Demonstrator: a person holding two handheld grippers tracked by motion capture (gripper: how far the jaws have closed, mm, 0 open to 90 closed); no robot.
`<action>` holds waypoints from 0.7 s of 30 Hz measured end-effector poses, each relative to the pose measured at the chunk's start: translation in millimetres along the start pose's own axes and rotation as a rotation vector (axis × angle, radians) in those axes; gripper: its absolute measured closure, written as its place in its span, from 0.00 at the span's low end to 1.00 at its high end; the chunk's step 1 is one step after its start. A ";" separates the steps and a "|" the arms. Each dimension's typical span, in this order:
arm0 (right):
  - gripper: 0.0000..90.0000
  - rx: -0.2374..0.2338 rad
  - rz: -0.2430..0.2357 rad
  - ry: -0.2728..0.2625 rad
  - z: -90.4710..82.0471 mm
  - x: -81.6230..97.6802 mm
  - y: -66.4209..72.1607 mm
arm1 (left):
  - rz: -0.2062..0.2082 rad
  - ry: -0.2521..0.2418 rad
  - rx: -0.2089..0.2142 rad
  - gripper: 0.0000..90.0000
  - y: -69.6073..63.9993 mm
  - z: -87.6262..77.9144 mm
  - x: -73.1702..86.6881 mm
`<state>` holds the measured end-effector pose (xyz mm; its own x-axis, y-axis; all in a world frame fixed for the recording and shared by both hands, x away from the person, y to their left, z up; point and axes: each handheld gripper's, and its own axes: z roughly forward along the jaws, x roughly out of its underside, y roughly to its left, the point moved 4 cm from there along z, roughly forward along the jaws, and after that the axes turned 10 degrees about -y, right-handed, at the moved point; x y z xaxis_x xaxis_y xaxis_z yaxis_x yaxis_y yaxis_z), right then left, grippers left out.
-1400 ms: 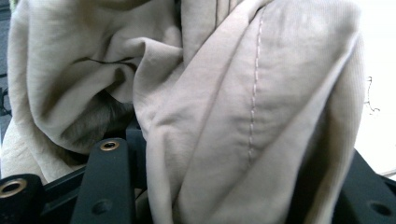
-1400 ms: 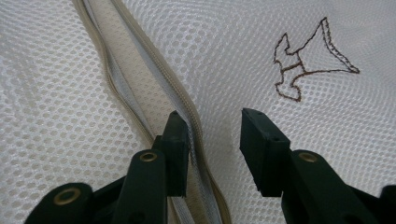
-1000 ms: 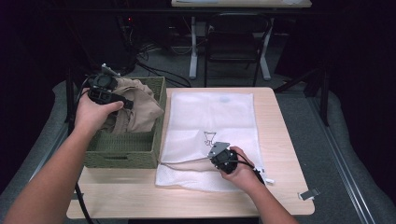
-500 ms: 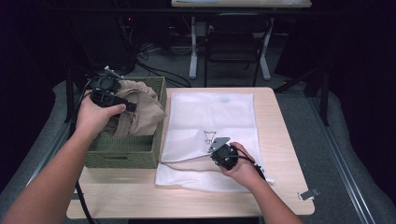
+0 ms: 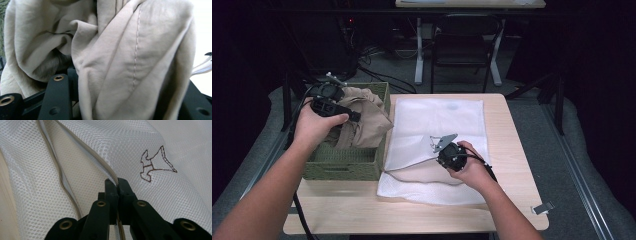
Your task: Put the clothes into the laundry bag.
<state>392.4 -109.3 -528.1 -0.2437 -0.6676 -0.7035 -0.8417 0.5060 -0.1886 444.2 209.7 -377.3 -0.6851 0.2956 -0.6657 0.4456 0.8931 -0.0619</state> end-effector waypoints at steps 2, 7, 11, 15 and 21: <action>0.98 -0.008 0.004 -0.005 -1.1 -1.4 -2.6 | 0.004 0.003 0.002 0.50 -1.5 -0.7 0.4; 0.98 -0.027 0.008 -0.007 -5.1 -6.5 -8.5 | 0.012 0.000 0.010 0.50 -5.1 -3.1 2.2; 0.98 -0.036 0.007 -0.007 -7.8 -10.8 -12.6 | 0.014 -0.005 0.011 0.50 -7.0 -4.4 4.1; 0.98 -0.044 0.003 -0.016 -11.4 -14.6 -18.0 | 0.018 -0.002 0.015 0.50 -8.2 -5.0 6.2; 0.98 -0.044 -0.008 -0.023 -16.2 -21.4 -23.7 | 0.017 0.002 0.013 0.50 -9.9 -5.4 8.2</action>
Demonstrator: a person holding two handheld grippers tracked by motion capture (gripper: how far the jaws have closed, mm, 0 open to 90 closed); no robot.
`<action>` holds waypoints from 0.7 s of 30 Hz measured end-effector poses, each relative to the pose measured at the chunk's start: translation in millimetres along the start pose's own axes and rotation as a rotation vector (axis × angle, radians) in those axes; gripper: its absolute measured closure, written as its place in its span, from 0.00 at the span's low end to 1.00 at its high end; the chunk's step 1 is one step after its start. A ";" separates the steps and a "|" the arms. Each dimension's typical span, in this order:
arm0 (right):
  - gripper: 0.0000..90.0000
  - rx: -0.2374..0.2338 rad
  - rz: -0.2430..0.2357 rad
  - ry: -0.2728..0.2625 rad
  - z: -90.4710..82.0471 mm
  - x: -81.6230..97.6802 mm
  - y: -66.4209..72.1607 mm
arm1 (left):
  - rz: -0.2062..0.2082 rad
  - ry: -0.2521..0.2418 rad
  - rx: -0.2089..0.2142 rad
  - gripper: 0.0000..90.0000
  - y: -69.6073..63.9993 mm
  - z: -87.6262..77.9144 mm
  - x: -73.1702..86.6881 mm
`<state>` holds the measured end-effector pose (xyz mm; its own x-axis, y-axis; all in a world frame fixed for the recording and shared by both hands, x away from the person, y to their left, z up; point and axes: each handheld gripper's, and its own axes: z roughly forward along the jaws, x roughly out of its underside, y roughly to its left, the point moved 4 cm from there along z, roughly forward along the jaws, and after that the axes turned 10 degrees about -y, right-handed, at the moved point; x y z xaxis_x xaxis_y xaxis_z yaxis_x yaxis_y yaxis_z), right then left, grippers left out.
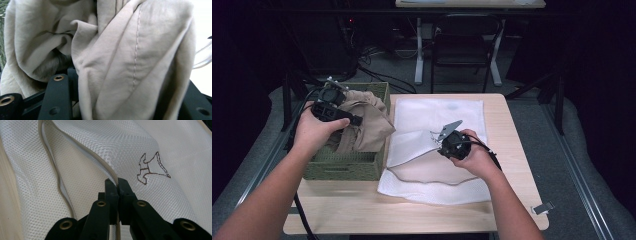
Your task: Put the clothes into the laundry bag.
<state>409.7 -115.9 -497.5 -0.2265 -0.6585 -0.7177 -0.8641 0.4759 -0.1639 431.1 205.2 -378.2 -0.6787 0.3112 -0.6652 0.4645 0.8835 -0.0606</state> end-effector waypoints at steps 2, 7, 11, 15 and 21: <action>0.98 0.001 -0.008 -0.001 -1.5 -3.7 -0.8 | 0.000 0.000 0.000 0.50 -1.0 -0.7 0.0; 0.98 0.005 -0.007 -0.011 -6.4 -9.6 -6.1 | 0.007 -0.007 0.002 0.50 -5.0 -2.4 0.9; 0.98 0.009 -0.006 -0.031 -12.3 -12.3 -12.6 | 0.012 -0.009 0.008 0.50 -9.0 -4.2 2.1; 0.98 0.019 0.002 -0.052 -15.7 -14.3 -14.3 | 0.013 -0.010 0.018 0.50 -12.9 -5.4 3.6; 0.98 0.033 -0.016 -0.064 -14.8 -13.4 -12.2 | 0.022 -0.014 0.032 0.50 -18.4 -7.1 6.7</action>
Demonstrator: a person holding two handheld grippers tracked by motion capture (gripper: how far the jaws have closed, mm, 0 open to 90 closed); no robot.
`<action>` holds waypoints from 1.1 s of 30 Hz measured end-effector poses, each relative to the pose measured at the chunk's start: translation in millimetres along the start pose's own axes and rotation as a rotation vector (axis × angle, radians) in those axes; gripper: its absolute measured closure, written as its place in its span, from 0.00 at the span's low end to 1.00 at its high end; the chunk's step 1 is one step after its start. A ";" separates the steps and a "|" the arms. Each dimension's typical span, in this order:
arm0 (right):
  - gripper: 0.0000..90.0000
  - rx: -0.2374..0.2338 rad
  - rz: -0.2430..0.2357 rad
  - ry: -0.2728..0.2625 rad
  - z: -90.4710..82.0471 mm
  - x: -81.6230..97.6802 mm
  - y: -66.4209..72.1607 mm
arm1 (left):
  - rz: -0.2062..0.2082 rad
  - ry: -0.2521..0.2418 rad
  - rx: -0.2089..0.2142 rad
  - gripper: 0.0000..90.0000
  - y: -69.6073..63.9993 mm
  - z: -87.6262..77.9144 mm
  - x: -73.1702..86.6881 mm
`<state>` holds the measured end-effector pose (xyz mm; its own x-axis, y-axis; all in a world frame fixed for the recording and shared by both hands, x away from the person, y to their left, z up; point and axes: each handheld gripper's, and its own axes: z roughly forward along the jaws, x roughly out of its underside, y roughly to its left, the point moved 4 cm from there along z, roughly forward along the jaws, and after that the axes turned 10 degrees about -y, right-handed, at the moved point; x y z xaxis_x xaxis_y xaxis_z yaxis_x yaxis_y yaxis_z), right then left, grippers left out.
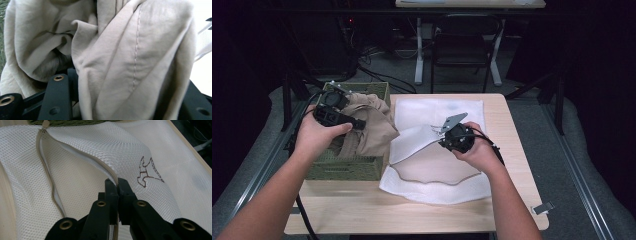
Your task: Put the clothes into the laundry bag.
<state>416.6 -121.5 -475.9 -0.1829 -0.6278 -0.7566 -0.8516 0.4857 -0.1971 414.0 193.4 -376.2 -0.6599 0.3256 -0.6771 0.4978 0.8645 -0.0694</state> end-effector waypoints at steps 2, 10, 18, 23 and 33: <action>0.98 0.004 -0.004 -0.001 -0.4 0.1 0.6 | 0.004 0.001 0.005 0.50 -1.9 -0.5 1.4; 0.98 0.006 -0.005 -0.004 -0.3 1.1 3.4 | 0.020 -0.004 0.026 0.50 -8.5 -3.4 8.4; 0.98 0.009 -0.005 -0.007 -0.3 1.0 4.6 | 0.028 -0.002 0.051 0.50 -13.8 -5.0 17.0; 0.98 0.009 -0.009 -0.011 0.0 1.2 4.7 | 0.041 -0.003 0.064 0.50 -19.2 -6.5 22.0; 0.98 0.007 -0.009 -0.012 -0.1 0.9 6.5 | 0.068 -0.009 0.101 0.50 -34.4 -6.1 30.2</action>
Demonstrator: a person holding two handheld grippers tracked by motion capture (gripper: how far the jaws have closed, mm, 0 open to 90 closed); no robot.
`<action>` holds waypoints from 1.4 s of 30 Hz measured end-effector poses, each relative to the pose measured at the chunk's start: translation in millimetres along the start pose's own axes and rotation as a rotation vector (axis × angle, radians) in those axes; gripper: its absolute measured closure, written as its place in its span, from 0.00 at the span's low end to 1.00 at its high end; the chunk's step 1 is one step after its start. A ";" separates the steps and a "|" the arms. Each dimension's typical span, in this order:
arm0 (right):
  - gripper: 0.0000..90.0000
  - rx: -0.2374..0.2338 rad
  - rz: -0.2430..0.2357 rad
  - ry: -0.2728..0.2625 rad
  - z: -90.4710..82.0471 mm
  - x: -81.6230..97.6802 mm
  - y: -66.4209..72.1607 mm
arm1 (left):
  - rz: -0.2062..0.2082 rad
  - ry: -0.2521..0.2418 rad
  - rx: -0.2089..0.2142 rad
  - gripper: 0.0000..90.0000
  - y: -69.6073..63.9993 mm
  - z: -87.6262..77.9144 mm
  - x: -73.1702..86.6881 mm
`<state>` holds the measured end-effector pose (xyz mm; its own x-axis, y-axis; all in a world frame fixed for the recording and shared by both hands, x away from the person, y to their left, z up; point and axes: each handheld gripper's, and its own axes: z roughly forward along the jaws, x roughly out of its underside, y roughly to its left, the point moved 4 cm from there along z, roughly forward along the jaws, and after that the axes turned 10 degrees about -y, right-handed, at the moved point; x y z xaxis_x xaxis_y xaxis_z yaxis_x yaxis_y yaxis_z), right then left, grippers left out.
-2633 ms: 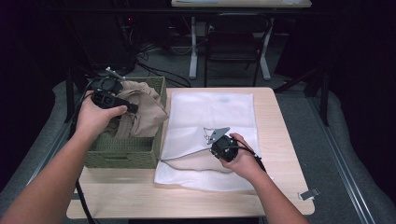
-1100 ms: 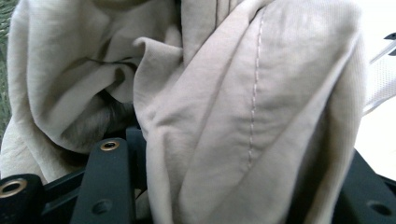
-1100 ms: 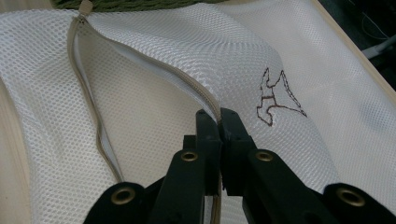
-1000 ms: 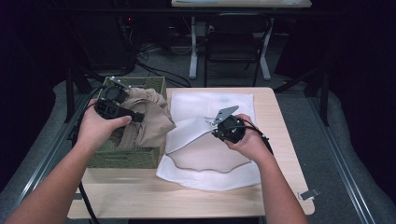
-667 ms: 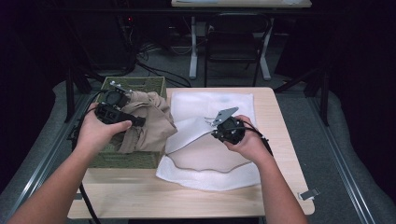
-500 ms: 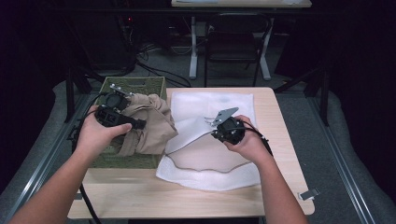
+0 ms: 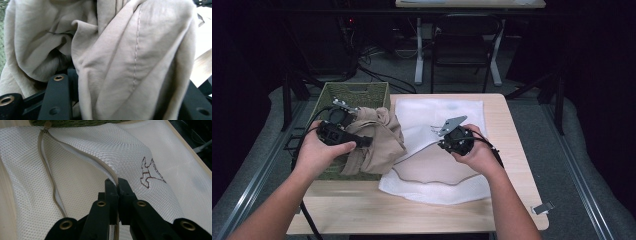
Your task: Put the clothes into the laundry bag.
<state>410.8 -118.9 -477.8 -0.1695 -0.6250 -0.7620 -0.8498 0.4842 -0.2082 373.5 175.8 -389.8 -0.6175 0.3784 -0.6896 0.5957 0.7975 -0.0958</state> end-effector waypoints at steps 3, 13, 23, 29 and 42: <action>0.98 0.001 -0.003 -0.001 0.0 -0.3 0.2 | 0.008 0.000 0.011 0.50 -4.0 1.4 1.4; 0.98 -0.002 -0.002 -0.004 0.7 -0.9 1.8 | 0.024 0.008 0.041 0.50 -12.9 6.6 7.7; 0.98 -0.002 -0.003 -0.006 0.8 -1.0 1.9 | 0.043 0.002 0.079 0.50 -27.6 9.2 13.9; 0.98 -0.003 -0.003 -0.007 0.7 -1.0 1.8 | 0.063 0.005 0.098 0.50 -37.7 12.1 17.6; 0.98 0.001 -0.003 -0.008 0.6 -1.2 2.2 | 0.103 0.012 0.131 0.50 -54.3 19.4 22.0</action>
<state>409.5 -116.8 -477.7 -0.1628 -0.6216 -0.7662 -0.8501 0.4826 -0.2109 337.6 131.7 -413.7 -0.5556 0.4610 -0.6919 0.7174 0.6865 -0.1187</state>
